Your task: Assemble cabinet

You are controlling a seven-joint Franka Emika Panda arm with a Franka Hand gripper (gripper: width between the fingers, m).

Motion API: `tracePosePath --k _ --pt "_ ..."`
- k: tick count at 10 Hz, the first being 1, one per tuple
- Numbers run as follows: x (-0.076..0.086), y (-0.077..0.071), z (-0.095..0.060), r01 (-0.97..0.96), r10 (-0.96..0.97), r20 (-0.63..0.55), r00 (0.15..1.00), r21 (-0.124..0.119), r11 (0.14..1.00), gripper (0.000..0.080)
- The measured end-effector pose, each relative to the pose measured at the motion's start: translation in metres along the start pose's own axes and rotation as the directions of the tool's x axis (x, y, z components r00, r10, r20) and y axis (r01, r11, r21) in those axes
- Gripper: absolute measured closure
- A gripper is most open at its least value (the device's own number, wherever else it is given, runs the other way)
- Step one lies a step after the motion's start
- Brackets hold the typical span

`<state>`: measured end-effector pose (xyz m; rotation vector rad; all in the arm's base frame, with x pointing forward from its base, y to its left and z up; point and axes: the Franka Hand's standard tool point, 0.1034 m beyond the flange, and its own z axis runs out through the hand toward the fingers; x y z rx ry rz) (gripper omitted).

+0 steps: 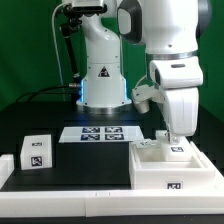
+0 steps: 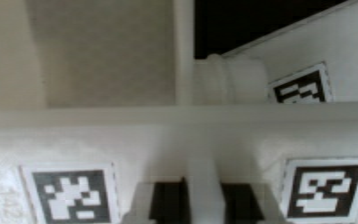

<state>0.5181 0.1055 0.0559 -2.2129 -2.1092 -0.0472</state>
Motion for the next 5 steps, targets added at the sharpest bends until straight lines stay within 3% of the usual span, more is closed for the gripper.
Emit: tracePosePath --k 2,5 --pt "0.004 0.006 0.0 -0.015 0.015 -0.006 1.0 -0.007 1.0 0.0729" --pt "0.004 0.033 -0.001 -0.034 0.033 -0.022 0.999 -0.025 0.999 0.0729"
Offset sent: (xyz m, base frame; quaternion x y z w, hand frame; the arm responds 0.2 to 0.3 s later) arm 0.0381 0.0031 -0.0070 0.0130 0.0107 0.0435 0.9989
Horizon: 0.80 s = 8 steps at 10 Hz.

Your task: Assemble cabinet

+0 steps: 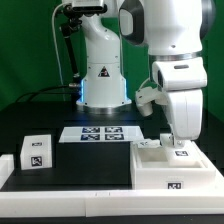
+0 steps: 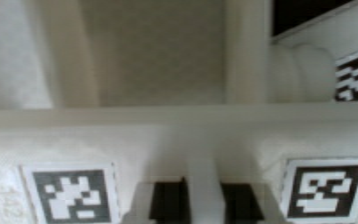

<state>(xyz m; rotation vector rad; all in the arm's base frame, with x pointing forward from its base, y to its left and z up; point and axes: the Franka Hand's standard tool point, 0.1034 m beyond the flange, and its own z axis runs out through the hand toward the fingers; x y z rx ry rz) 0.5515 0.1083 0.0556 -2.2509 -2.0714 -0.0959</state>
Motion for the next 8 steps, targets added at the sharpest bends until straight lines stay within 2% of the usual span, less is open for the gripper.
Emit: tracePosePath --k 4,8 --pt "0.0 0.028 -0.001 -0.003 0.002 -0.02 1.0 -0.03 1.0 0.0729" --pt "0.0 0.029 -0.001 -0.003 0.003 -0.018 1.0 -0.021 1.0 0.0729"
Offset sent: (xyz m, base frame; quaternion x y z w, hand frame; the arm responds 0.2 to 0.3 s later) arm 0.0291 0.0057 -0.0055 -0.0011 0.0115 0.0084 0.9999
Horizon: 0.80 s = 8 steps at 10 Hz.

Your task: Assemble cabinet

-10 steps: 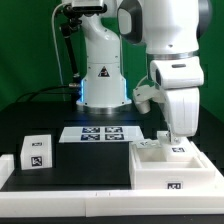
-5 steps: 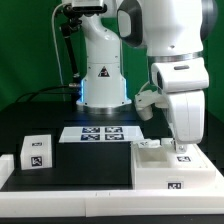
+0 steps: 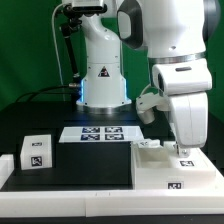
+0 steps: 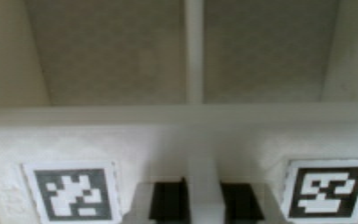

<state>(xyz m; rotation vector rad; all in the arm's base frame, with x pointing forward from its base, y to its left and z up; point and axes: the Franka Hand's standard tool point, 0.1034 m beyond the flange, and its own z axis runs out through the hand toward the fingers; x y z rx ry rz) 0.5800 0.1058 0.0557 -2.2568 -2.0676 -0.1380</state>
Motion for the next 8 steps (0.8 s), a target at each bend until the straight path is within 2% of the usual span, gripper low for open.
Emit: tracePosePath --k 1,2,3,4,5,6,7,8 --pt "0.0 0.0 0.0 0.001 -0.001 -0.001 1.0 -0.002 1.0 0.0729" --pt "0.0 -0.002 0.0 0.001 -0.001 0.0 1.0 0.0 1.0 0.0655" --pt "0.001 -0.002 0.0 0.003 -0.003 0.0 1.0 0.0 1.0 0.0519" --pt "0.002 -0.003 0.0 0.005 -0.005 0.0 1.0 0.001 1.0 0.0519" --pt "0.002 -0.002 -0.001 0.005 -0.005 0.001 1.0 -0.001 1.0 0.0335" --pt "0.002 -0.002 -0.004 0.007 -0.007 0.002 1.0 -0.005 1.0 0.02" --pt "0.005 -0.005 -0.008 0.012 -0.012 0.005 1.0 -0.007 1.0 0.02" --pt "0.008 -0.012 -0.015 0.022 -0.022 0.01 1.0 -0.009 1.0 0.0047"
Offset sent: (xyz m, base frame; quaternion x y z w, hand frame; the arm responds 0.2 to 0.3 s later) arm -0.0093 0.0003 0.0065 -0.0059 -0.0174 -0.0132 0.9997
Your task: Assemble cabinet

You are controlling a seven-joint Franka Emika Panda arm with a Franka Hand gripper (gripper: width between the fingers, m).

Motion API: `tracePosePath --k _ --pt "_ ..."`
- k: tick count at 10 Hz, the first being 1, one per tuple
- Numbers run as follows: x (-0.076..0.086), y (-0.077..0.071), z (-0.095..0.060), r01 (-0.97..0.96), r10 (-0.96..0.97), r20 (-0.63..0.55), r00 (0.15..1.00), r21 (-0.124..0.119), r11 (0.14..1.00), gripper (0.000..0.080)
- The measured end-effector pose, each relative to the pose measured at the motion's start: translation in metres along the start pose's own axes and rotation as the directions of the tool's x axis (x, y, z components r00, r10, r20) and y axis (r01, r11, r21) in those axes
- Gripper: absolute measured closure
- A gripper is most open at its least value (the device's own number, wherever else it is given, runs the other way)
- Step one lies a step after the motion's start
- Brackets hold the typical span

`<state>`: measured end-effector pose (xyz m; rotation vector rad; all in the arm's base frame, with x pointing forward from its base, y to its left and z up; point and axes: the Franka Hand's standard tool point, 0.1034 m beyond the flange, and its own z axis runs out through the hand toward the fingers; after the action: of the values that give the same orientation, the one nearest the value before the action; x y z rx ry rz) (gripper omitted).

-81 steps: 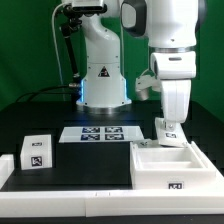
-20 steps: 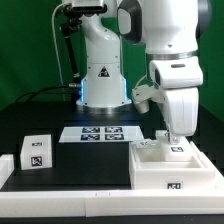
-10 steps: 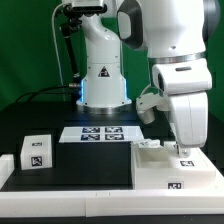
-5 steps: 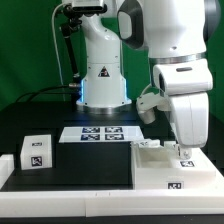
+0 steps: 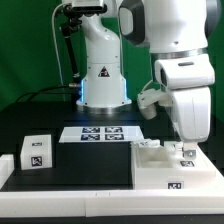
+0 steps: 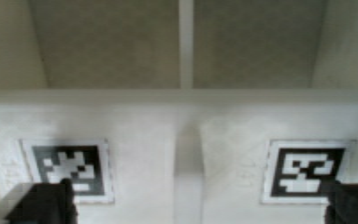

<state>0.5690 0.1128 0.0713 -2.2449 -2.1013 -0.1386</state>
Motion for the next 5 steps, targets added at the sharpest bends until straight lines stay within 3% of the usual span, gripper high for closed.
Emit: tracePosePath --k 2,5 --pt "0.005 -0.022 -0.013 0.024 -0.025 0.017 1.0 0.002 1.0 0.0009" --pt "0.015 -0.063 -0.015 0.051 -0.051 0.022 0.998 -0.006 0.999 0.0002"
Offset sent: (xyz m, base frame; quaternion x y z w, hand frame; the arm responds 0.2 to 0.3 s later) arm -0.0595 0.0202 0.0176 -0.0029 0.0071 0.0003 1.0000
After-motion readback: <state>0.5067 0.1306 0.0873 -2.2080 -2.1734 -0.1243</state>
